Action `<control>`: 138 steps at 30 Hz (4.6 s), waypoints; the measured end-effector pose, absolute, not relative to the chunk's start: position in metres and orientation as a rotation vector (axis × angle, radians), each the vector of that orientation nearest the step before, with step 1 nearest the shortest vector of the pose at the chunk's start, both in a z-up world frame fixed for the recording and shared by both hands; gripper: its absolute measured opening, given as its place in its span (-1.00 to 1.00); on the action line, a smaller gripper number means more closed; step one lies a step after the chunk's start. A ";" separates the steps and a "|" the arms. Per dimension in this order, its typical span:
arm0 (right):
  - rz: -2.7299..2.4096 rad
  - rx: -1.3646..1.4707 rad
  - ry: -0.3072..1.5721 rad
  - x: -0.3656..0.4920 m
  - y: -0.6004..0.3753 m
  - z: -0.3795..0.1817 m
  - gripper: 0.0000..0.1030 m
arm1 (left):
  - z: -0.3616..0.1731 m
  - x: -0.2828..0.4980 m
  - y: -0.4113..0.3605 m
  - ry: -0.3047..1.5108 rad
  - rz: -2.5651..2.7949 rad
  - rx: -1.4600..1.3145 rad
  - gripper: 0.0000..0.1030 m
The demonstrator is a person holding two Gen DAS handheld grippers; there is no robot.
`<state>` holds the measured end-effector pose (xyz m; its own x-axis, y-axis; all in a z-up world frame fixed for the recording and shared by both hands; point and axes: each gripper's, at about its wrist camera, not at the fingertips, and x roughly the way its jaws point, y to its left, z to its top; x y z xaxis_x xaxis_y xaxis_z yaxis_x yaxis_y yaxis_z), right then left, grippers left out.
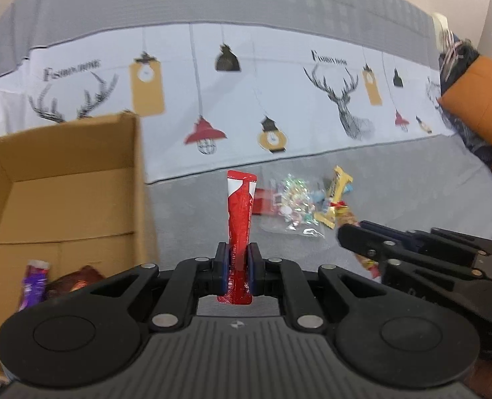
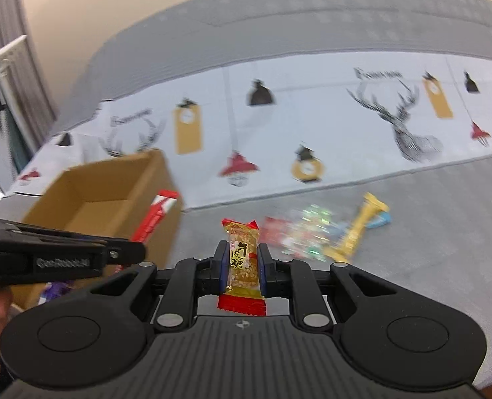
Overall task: Organize snacks
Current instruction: 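Carry both snacks into the cardboard box and open both tools, then grasp the candy bag with the left tool while the right grasps the yellow bar, then carry the clear candy bag and yellow bar over the box and open both tools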
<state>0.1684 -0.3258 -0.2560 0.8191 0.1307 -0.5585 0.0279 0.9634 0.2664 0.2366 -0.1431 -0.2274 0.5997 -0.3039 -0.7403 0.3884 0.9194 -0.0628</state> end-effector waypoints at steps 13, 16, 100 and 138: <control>0.262 0.145 0.554 0.183 -0.192 -0.182 -0.64 | -0.171 0.215 -0.016 0.739 -0.278 0.021 -0.78; 0.309 0.117 0.528 0.185 -0.163 -0.163 -0.64 | -0.156 0.206 0.008 0.689 -0.245 0.024 -0.78; -0.028 0.477 0.778 0.308 -0.465 -0.404 -0.55 | -0.395 0.411 -0.242 1.099 -0.501 -0.105 -0.89; 0.021 0.391 0.609 0.197 -0.380 -0.307 -0.71 | -0.243 0.269 -0.194 0.863 -0.506 0.012 -0.86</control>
